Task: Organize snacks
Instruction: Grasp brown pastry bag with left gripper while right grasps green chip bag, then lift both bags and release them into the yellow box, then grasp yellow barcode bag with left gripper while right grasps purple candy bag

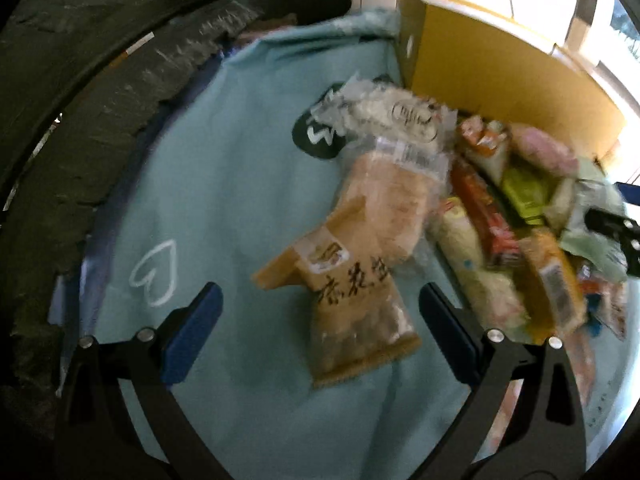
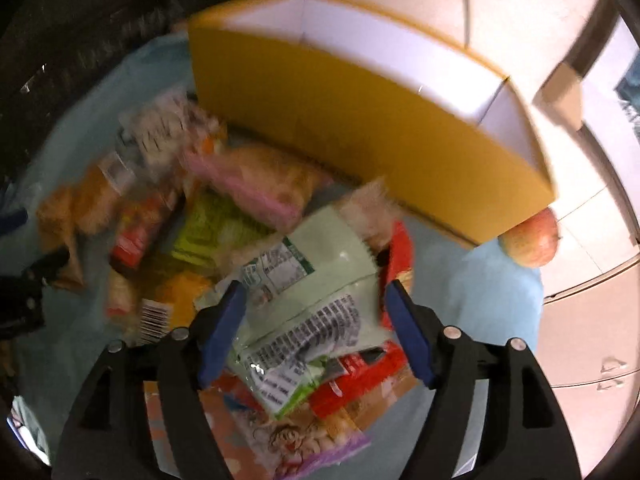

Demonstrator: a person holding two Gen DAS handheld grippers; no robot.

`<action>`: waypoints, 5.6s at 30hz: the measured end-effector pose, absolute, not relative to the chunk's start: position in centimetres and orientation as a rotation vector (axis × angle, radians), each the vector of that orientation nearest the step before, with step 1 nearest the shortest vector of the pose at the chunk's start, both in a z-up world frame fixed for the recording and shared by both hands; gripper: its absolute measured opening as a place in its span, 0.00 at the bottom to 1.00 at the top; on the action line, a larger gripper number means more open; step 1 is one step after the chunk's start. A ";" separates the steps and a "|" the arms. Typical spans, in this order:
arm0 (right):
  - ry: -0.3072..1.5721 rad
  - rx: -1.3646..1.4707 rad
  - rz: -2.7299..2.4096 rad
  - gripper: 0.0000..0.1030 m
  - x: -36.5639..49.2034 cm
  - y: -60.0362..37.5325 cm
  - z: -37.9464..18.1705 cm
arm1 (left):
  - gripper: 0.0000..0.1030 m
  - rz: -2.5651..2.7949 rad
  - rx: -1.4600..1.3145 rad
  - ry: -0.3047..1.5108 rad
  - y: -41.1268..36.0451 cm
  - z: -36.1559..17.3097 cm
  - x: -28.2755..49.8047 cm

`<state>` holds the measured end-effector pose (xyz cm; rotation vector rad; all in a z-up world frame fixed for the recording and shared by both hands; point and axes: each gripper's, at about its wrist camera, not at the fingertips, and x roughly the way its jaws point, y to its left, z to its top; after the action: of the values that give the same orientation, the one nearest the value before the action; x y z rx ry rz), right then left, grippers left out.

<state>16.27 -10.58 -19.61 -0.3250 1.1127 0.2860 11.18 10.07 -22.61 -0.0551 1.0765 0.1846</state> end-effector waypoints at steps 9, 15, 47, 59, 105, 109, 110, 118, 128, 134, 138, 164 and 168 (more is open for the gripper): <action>1.183 -0.070 0.347 0.27 16.8 -15.0 -18.5 | 0.41 0.071 -0.087 1.101 10.1 -23.3 10.6; 1.171 0.035 0.373 0.22 14.6 -16.2 -16.7 | 0.41 0.030 -0.161 1.071 9.8 -21.6 8.8; 1.082 0.183 0.290 0.12 11.0 -22.5 -12.8 | 0.41 -0.126 -0.158 0.919 6.5 -14.7 8.3; 1.153 0.032 0.156 0.76 11.7 -18.1 -17.6 | 0.42 -0.048 -0.088 1.033 6.9 -19.7 8.8; 1.017 0.194 0.290 0.41 8.0 -21.8 -9.7 | 0.28 -0.212 -0.039 0.829 4.8 -12.6 7.1; 0.959 0.187 0.295 0.41 9.7 -21.9 -6.9 | 0.29 -0.214 -0.061 0.780 3.8 -9.6 9.4; 0.945 0.188 0.295 0.41 10.3 -22.0 -6.2 | 0.29 -0.210 -0.070 0.773 3.6 -8.9 10.5; 0.831 0.150 0.272 0.41 18.9 -22.8 -0.3 | 0.29 -0.190 -0.084 0.740 1.0 -4.9 20.8; 0.822 0.075 0.218 0.41 28.6 -21.1 -0.4 | 0.30 -0.106 -0.056 0.781 0.3 -4.7 32.0; 0.879 0.048 0.151 0.62 29.7 -22.0 -3.2 | 0.94 -0.077 -0.111 0.817 2.1 -6.2 32.1; 0.932 0.073 0.178 0.62 27.4 -22.7 -4.7 | 0.94 -0.059 -0.087 0.824 3.4 -6.5 29.6; 1.214 -0.244 0.347 0.67 10.2 -16.5 -20.3 | 0.95 -0.218 0.062 1.037 1.1 -20.9 10.8; 1.245 -0.198 0.340 0.67 10.8 -16.8 -22.1 | 0.95 -0.237 0.129 1.040 -1.3 -22.0 11.1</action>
<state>10.78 -16.76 -22.10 -0.1980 1.2454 0.3403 11.10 -1.35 -22.03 0.1288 1.0403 -0.2370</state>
